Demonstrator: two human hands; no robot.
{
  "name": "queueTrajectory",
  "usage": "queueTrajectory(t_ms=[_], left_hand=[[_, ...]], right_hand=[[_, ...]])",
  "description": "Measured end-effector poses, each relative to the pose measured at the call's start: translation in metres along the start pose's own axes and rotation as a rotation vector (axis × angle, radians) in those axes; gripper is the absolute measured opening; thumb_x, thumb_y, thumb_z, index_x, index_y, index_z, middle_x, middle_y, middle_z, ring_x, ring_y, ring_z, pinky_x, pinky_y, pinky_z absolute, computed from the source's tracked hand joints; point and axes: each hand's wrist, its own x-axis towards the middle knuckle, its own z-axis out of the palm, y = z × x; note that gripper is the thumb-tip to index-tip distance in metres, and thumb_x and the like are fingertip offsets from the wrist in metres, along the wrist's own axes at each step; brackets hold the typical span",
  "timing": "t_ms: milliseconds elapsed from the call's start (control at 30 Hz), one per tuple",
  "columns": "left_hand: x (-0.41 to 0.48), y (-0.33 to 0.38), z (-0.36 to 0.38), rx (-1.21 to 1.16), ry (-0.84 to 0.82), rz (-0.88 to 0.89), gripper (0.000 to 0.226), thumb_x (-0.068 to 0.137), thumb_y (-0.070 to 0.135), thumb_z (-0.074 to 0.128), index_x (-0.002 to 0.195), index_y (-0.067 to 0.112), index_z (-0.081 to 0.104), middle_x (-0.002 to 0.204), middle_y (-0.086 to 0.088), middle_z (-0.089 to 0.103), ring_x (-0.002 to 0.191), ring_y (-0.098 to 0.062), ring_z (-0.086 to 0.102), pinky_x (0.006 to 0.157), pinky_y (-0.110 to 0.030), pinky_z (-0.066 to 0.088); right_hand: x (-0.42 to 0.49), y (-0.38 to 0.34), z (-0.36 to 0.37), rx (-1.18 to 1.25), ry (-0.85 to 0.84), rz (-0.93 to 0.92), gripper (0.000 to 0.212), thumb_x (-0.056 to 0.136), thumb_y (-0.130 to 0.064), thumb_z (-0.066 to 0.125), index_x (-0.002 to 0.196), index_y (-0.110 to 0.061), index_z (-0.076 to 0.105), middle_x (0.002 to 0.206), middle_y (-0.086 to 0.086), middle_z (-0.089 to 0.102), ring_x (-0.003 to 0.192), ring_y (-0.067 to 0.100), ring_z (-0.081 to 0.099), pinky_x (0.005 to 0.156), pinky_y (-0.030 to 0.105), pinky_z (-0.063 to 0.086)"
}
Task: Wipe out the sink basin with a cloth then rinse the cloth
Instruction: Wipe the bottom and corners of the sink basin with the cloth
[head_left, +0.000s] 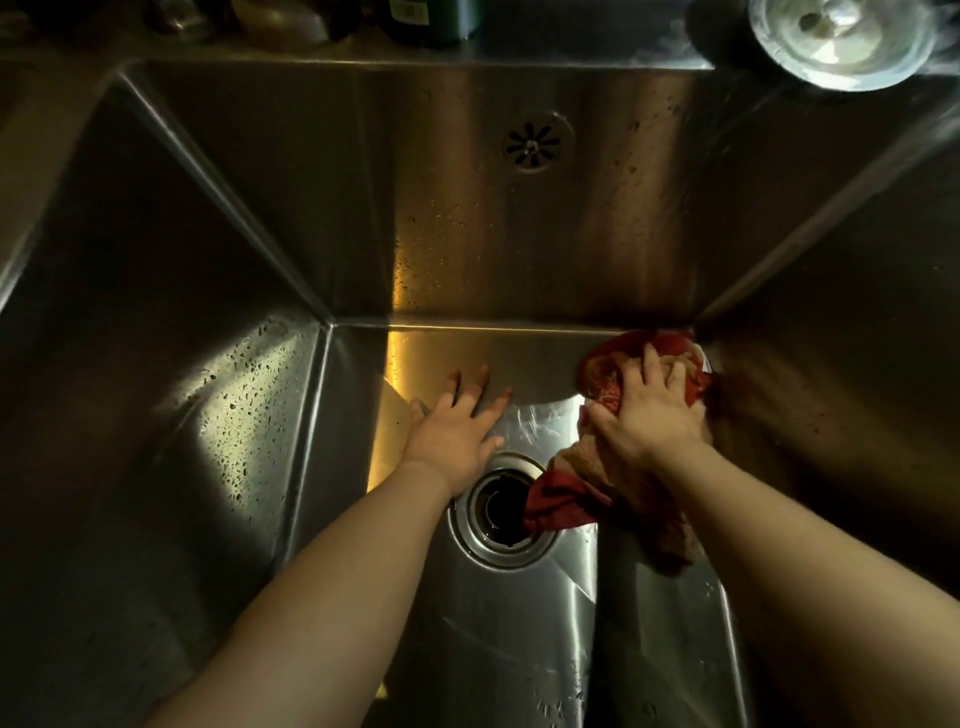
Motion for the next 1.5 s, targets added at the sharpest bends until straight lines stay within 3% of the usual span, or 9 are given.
queueTrajectory(t_ms=[400,733,1000,1200,1333,1500], left_hand=[[-0.033,-0.005,0.008,-0.032,-0.065,-0.012,0.062,0.098,0.047,0.032,0.148,0.041,-0.006,0.158,0.008,-0.013,0.146,-0.026,-0.011,0.112,-0.059,0.014],[-0.060,0.000,0.026,-0.068,-0.093,-0.059,0.065,0.098,0.045,0.032,0.148,0.039,-0.009,0.156,0.008,-0.024,0.145,-0.025,-0.018,0.114,-0.058,0.011],[-0.058,-0.007,0.029,-0.046,-0.104,-0.043,0.065,0.099,0.044,0.034,0.147,0.041,-0.010,0.156,0.008,-0.026,0.145,-0.025,-0.018,0.113,-0.058,0.011],[-0.060,-0.005,0.029,-0.055,-0.117,-0.047,0.066,0.099,0.041,0.036,0.147,0.041,-0.010,0.155,0.008,-0.027,0.144,-0.025,-0.020,0.113,-0.060,0.010],[-0.065,-0.005,0.026,-0.074,-0.133,-0.067,0.065,0.099,0.040,0.035,0.147,0.041,-0.008,0.156,0.008,-0.025,0.144,-0.028,-0.020,0.112,-0.061,0.012],[-0.066,0.001,0.026,-0.083,-0.129,-0.091,0.066,0.099,0.039,0.037,0.148,0.040,-0.008,0.155,0.008,-0.026,0.144,-0.028,-0.020,0.111,-0.063,0.014]], right_hand=[[-0.070,0.008,0.023,-0.047,-0.077,-0.095,0.092,0.075,-0.069,0.046,0.146,-0.034,-0.001,0.158,0.002,-0.007,0.142,0.037,-0.004,0.109,0.059,0.018],[-0.116,-0.009,0.043,0.019,-0.127,-0.028,0.080,0.086,-0.051,0.046,0.148,-0.031,-0.001,0.158,0.004,-0.010,0.142,0.038,-0.004,0.109,0.058,0.021],[-0.099,-0.005,0.032,0.082,-0.043,-0.101,0.070,0.088,-0.037,0.056,0.145,-0.037,0.015,0.156,0.001,0.003,0.141,0.036,-0.003,0.111,0.058,0.021],[-0.096,-0.016,0.036,0.128,0.037,-0.050,0.066,0.089,-0.039,0.053,0.144,-0.040,0.016,0.156,0.000,0.007,0.141,0.035,0.001,0.107,0.058,0.027],[-0.116,-0.006,0.052,0.064,-0.049,-0.196,0.071,0.084,-0.044,0.055,0.141,-0.045,0.012,0.157,-0.005,0.004,0.142,0.032,0.000,0.109,0.054,0.023],[-0.110,-0.010,0.047,0.101,-0.048,-0.202,0.068,0.085,-0.041,0.058,0.140,-0.046,0.019,0.156,-0.006,0.009,0.142,0.031,0.000,0.110,0.054,0.023]])
